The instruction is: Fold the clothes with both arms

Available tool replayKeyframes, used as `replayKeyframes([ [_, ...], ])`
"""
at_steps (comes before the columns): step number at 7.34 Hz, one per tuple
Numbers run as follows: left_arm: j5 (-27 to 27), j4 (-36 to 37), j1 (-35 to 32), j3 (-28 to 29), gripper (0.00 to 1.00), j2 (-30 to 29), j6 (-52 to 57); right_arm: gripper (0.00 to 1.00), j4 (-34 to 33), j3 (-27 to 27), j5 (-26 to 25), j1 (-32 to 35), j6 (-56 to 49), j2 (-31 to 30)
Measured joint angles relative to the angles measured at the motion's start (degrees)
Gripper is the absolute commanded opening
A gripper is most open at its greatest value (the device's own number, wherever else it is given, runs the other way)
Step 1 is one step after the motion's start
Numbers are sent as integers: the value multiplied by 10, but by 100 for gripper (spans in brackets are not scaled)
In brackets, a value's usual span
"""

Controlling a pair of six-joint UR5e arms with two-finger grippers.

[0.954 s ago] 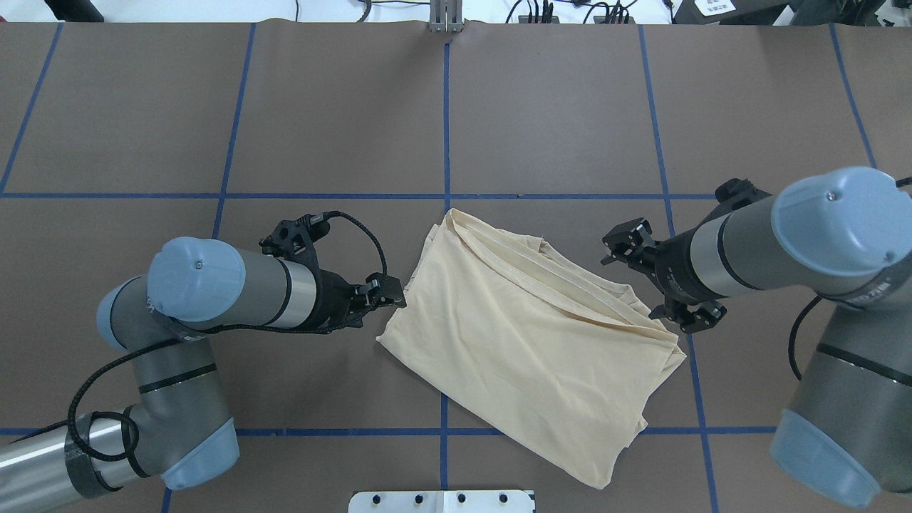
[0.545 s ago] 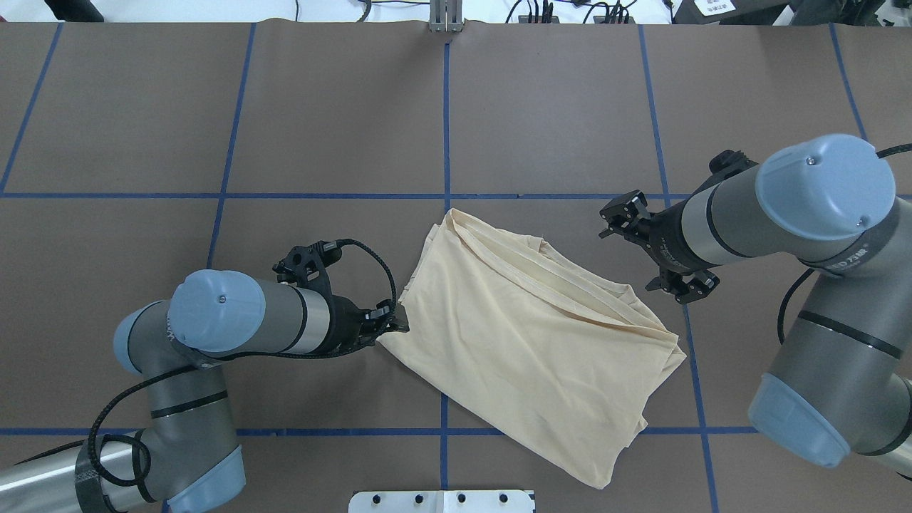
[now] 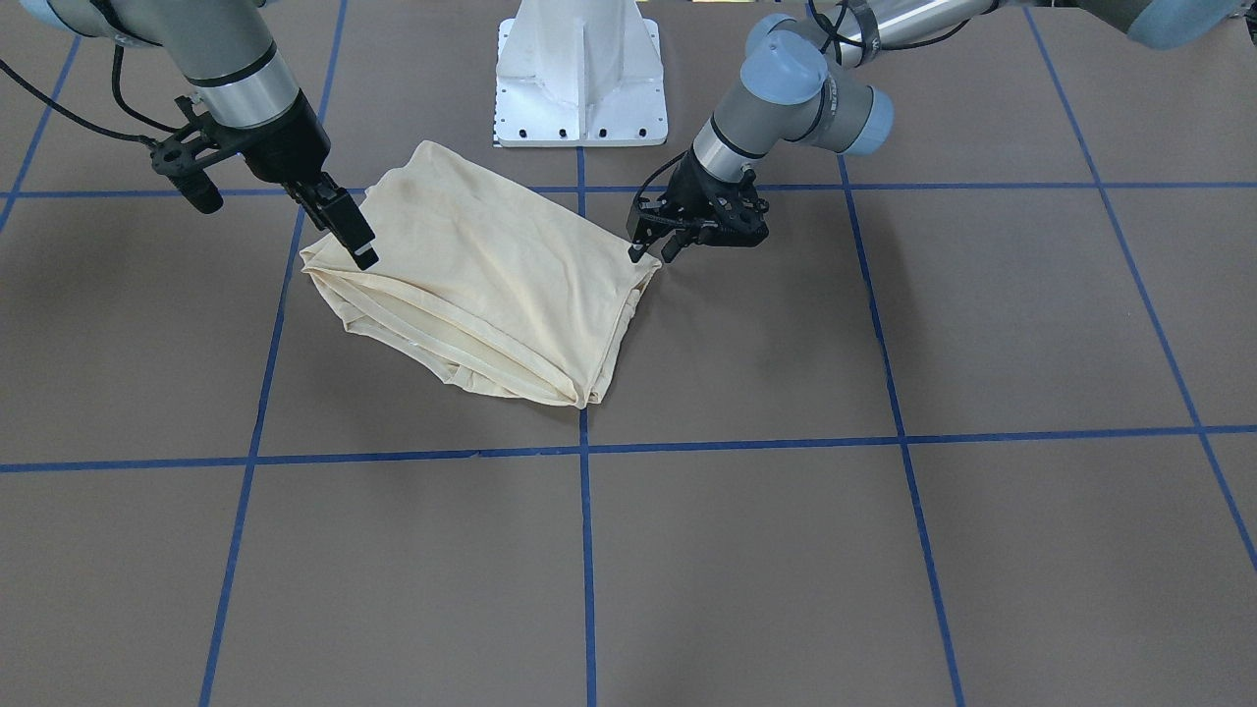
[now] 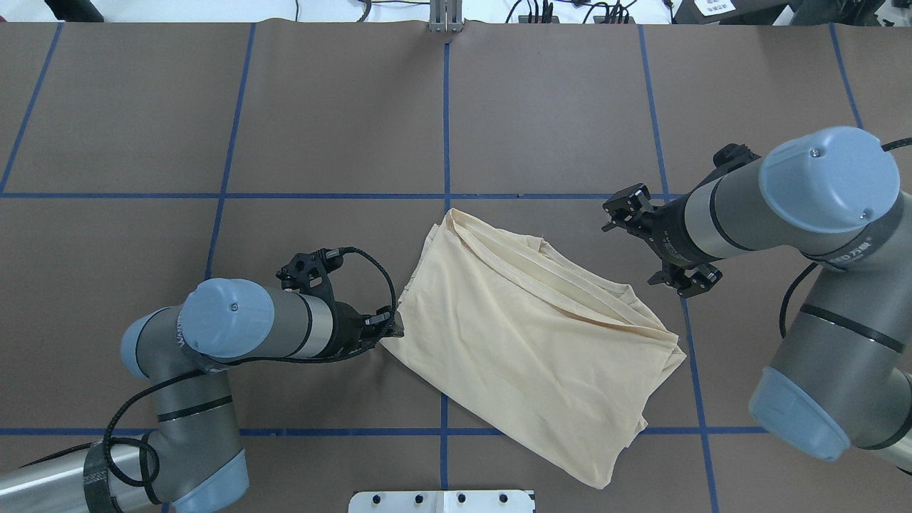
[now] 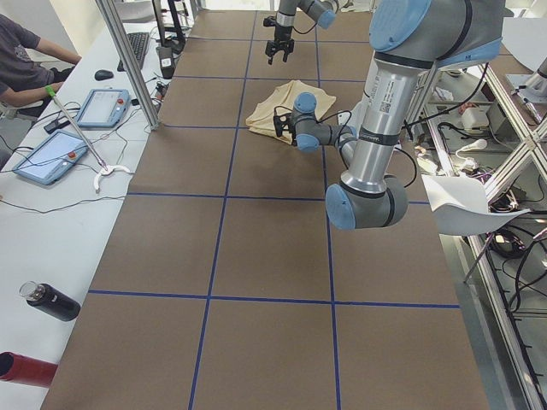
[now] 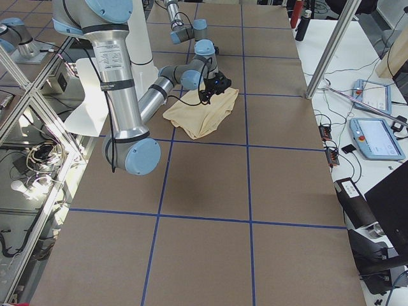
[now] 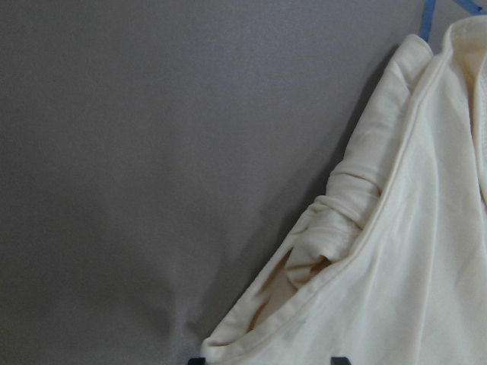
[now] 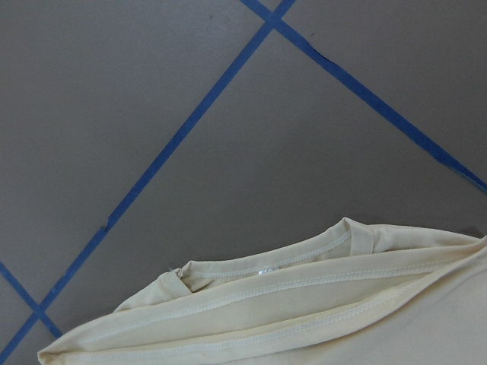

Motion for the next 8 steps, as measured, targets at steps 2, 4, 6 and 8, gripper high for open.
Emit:
replayKeyframes([
  [2,6,-1,0,10,50,-3,1,100,0,0,0,1,0,0],
  [4,9,-2,3,15,28,-6,1,100,-1,0,0,1,0,-1],
  [6,9,-2,4,16,0,-6,2,100,-2,0,0,1,0,-1],
  [8,9,-1,-6,10,0,-6,5,100,-2,0,0,2,1,-2],
])
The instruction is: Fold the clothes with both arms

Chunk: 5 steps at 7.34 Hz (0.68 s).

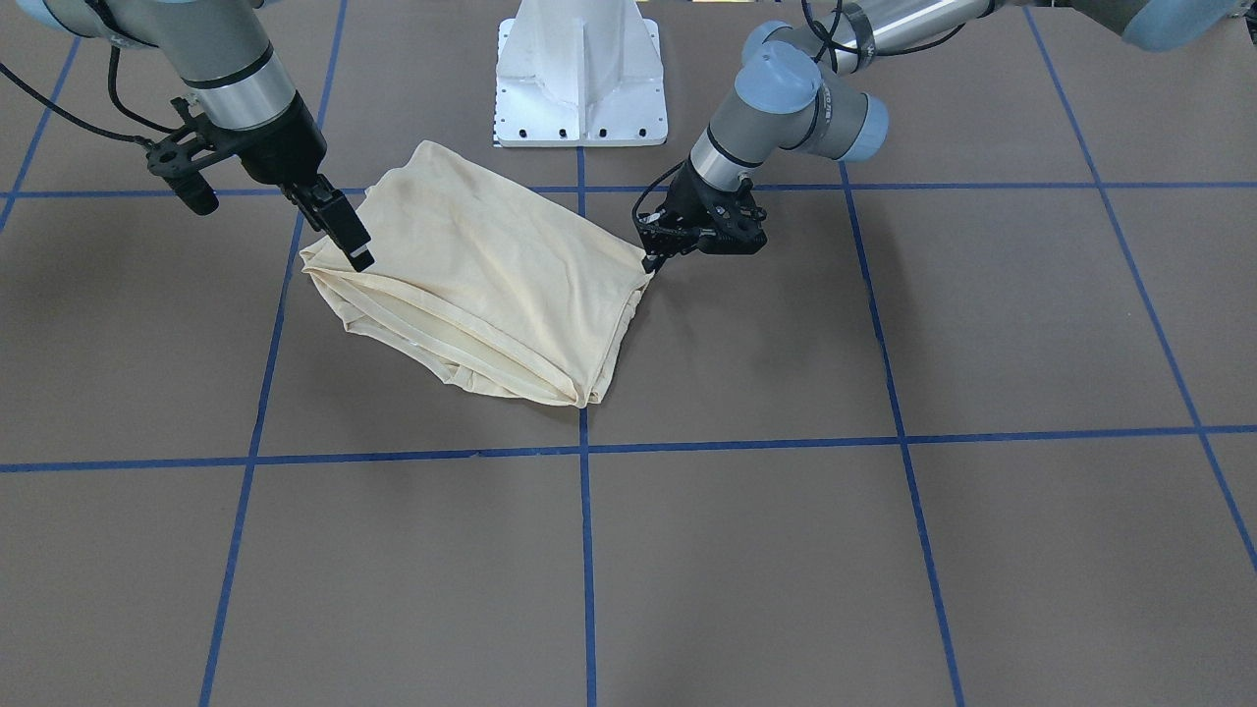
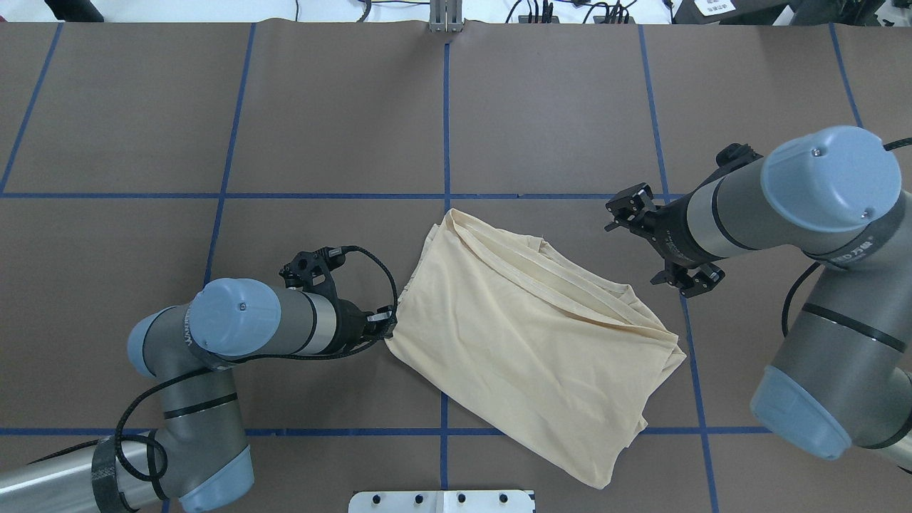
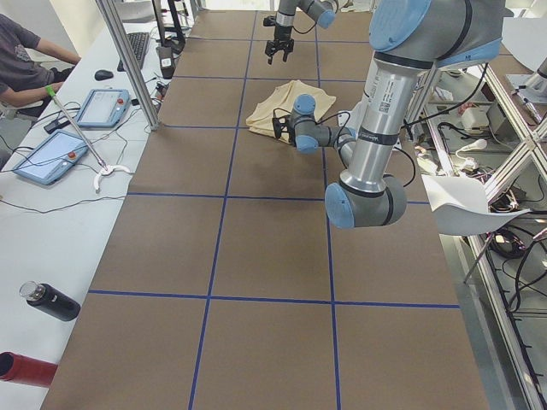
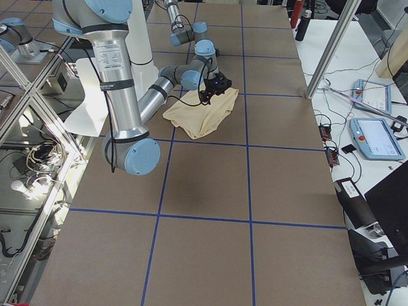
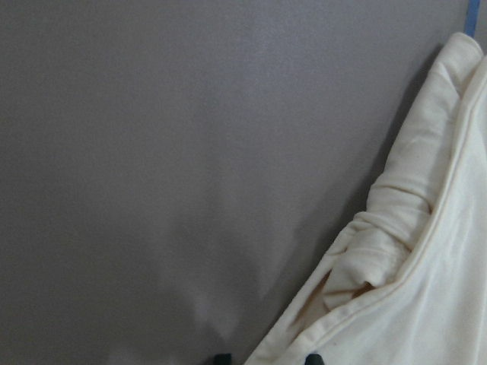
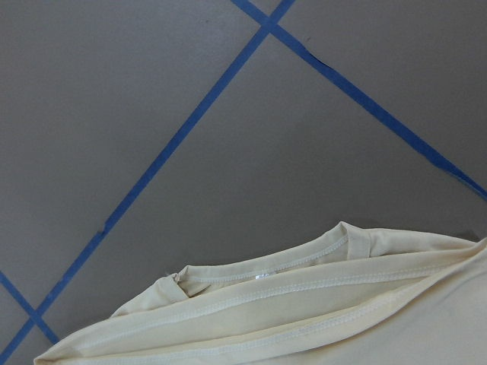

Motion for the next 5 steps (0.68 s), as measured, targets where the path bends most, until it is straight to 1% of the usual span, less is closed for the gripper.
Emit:
replayKeyframes([
  [2,11,1,-30,7,0,-10,48,100,0,0,-1,0,0,1],
  [3,23,0,-55,33,0,-31,75,100,0,0,-1,-1,1,1],
  [4,29,-4,-87,87,0,-71,90,100,0,0,-1,-2,1,2],
  [5,32,-16,-121,152,0,-113,110,100,1,0,-3,-4,1,3],
])
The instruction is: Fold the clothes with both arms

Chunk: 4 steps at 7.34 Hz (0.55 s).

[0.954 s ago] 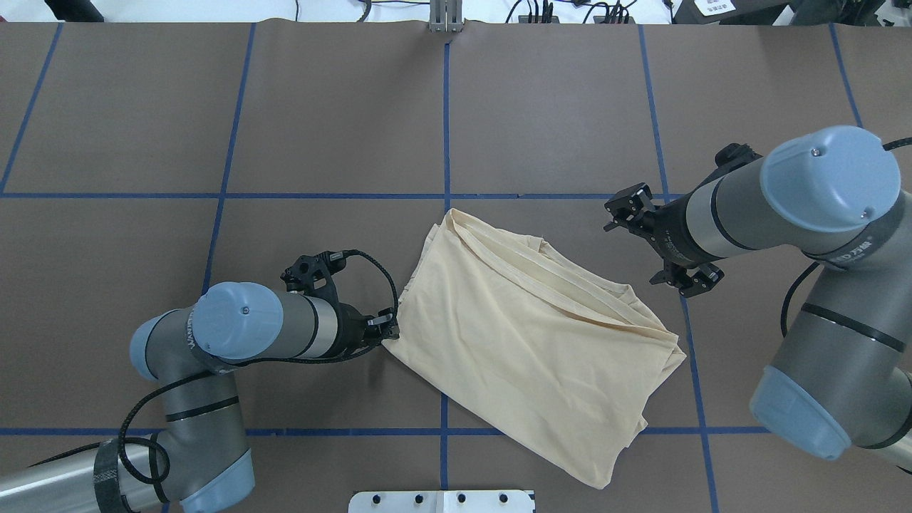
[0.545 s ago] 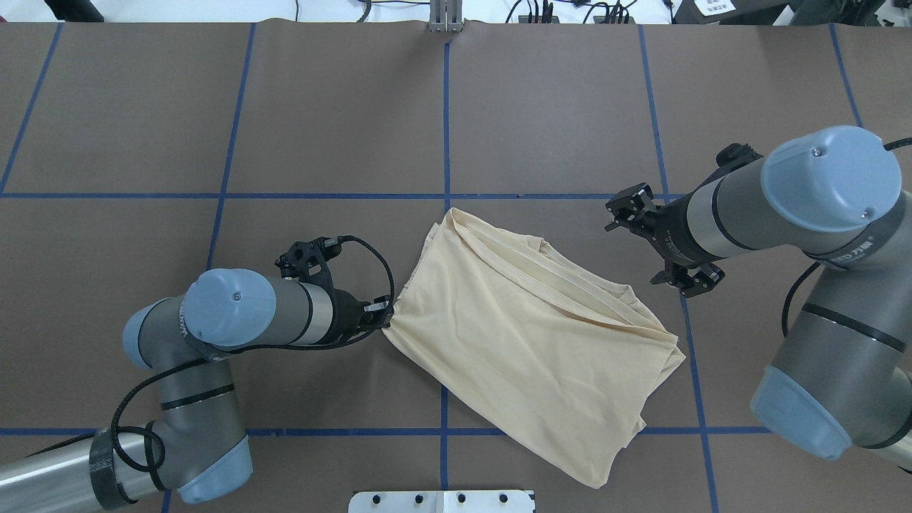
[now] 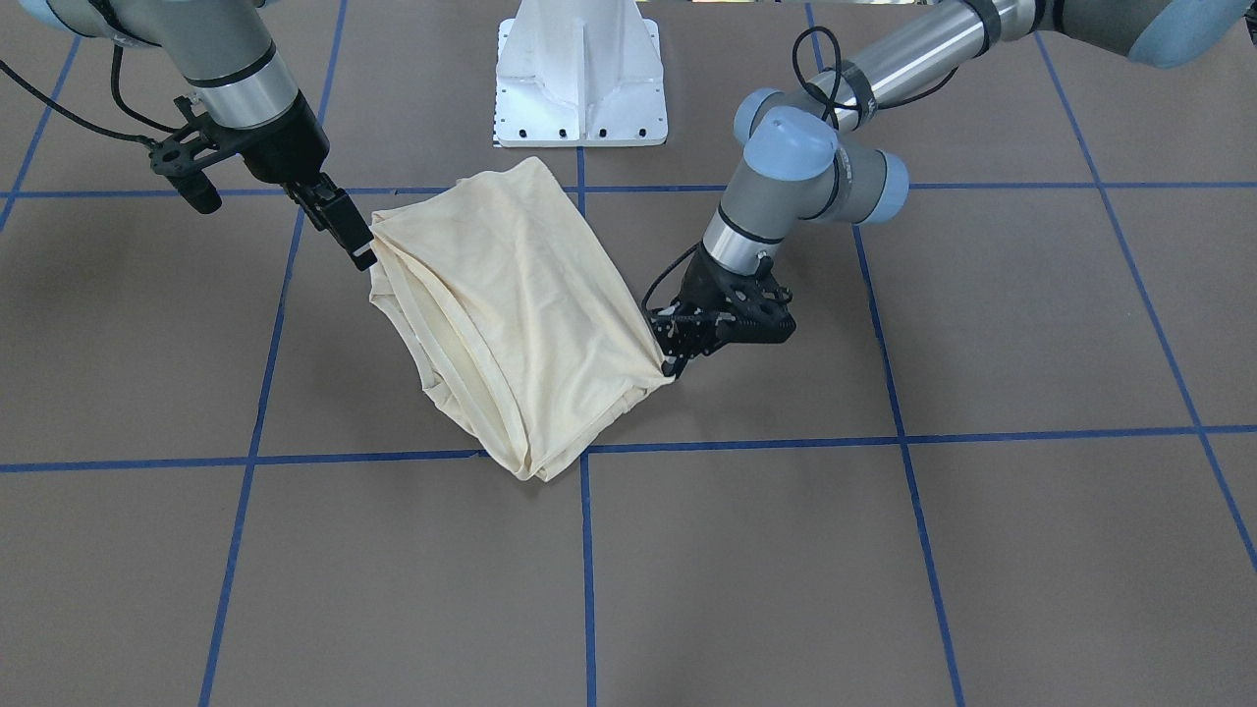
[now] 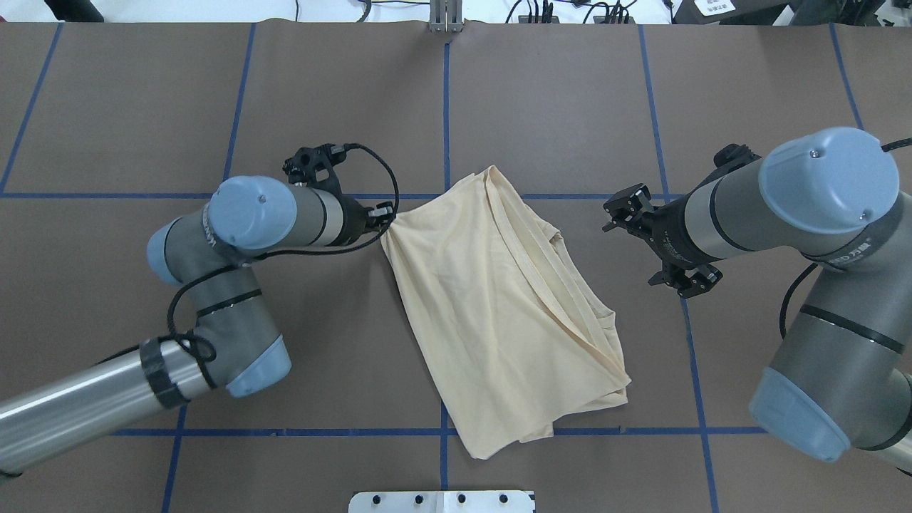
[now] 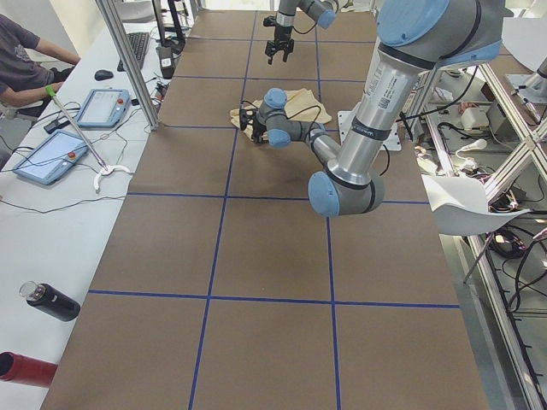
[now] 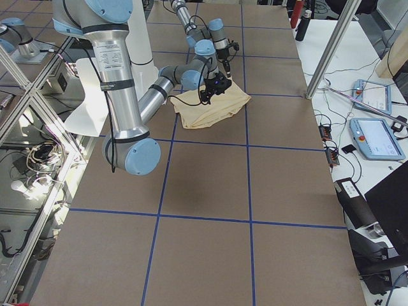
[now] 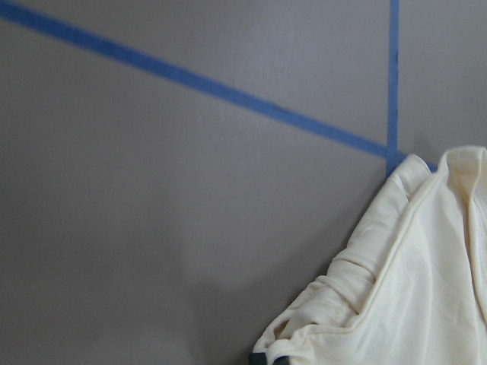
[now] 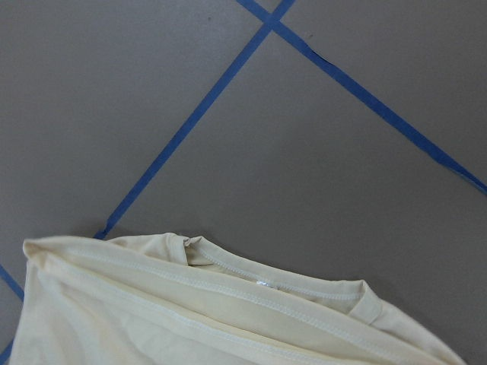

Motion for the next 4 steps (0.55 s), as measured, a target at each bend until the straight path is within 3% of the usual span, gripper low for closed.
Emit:
replayKeyframes([
  [1,0,-25,-32,61,40,-33,29,100,0,-3,-2,-3,1,5],
  [2,0,-54,-58,115,64,-57,56,100,1,-12,-4,-10,4,19],
  [4,-5,-77,-79,163,65,-85,76,100,1,-46,-21,-36,20,63],
])
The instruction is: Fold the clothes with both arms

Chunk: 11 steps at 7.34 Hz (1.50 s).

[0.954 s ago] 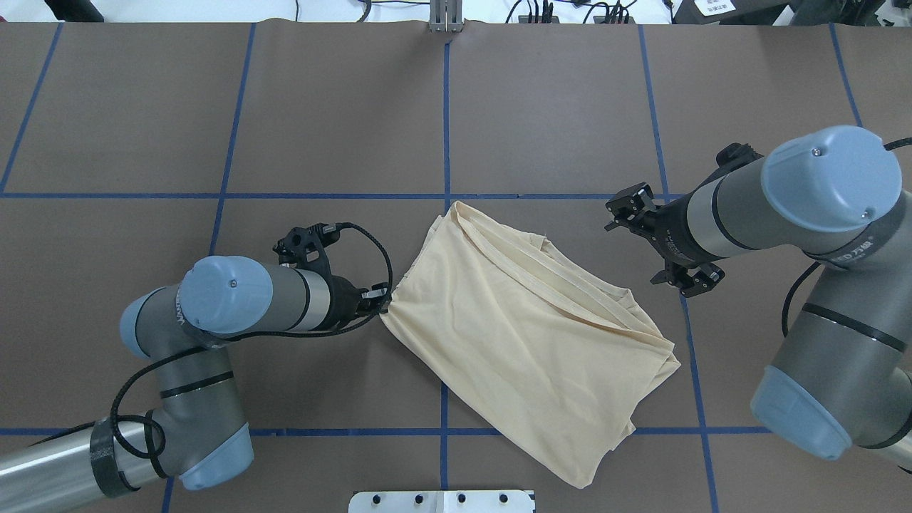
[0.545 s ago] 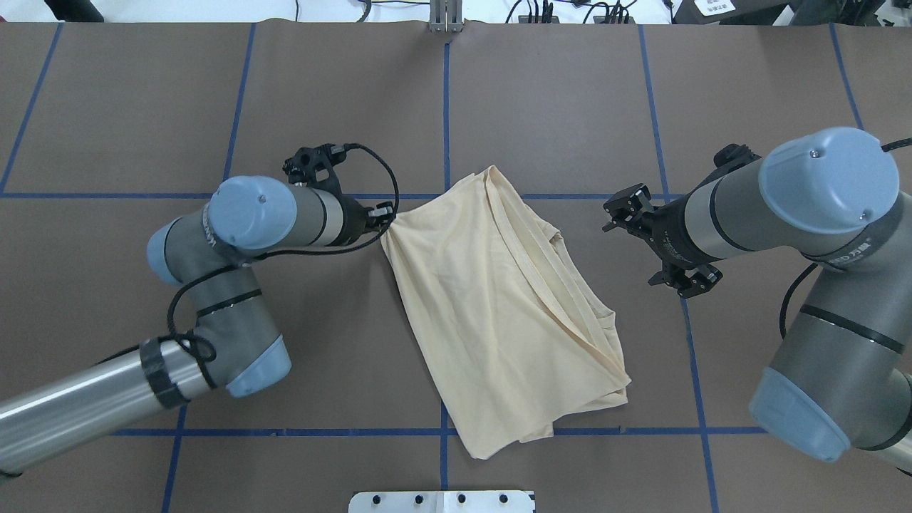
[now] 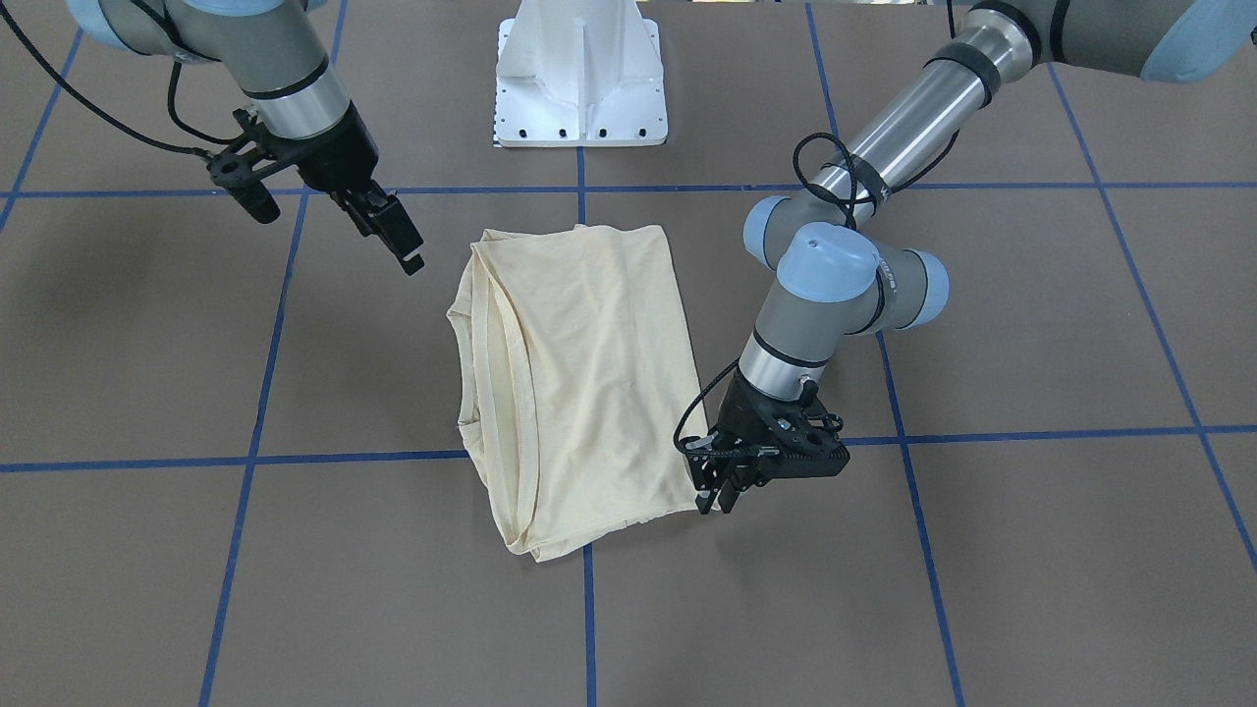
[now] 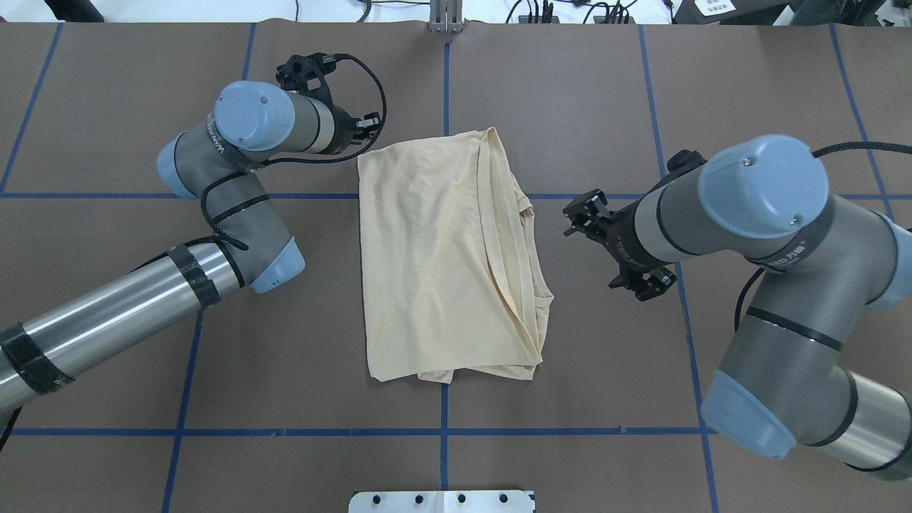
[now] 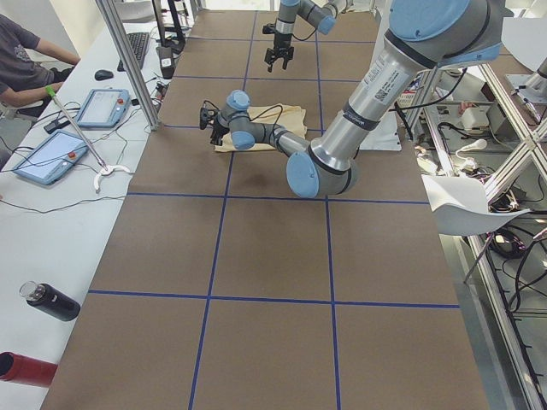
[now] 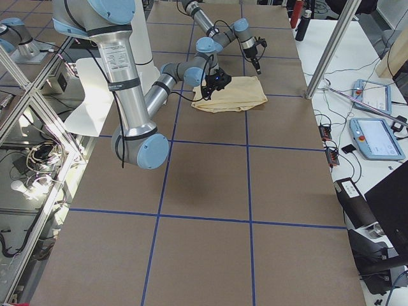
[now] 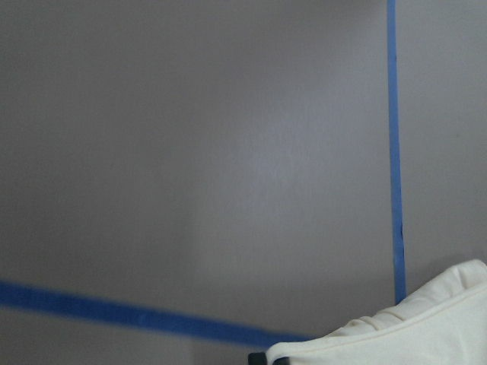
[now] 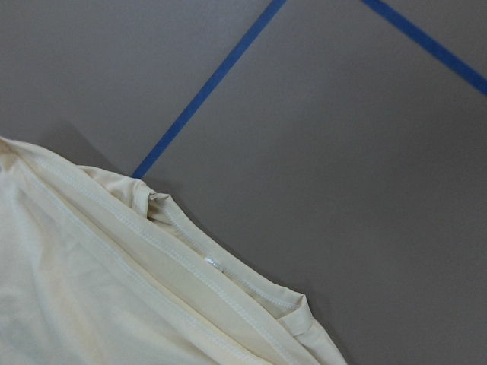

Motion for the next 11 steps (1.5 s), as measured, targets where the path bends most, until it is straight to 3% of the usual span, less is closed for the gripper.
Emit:
replayKeyframes([
  [2,-45,13,-17,-31,65,6,3,100,1,-20,-51,-49,26,23],
  [5,-78,77,-26,-153,65,70,5,100,4,-43,-141,-141,132,29],
  [8,-77,87,-27,-166,65,77,5,98,6,-73,-210,-201,205,29],
  [11,-76,87,-27,-166,65,78,3,94,6,-91,-223,-210,229,30],
])
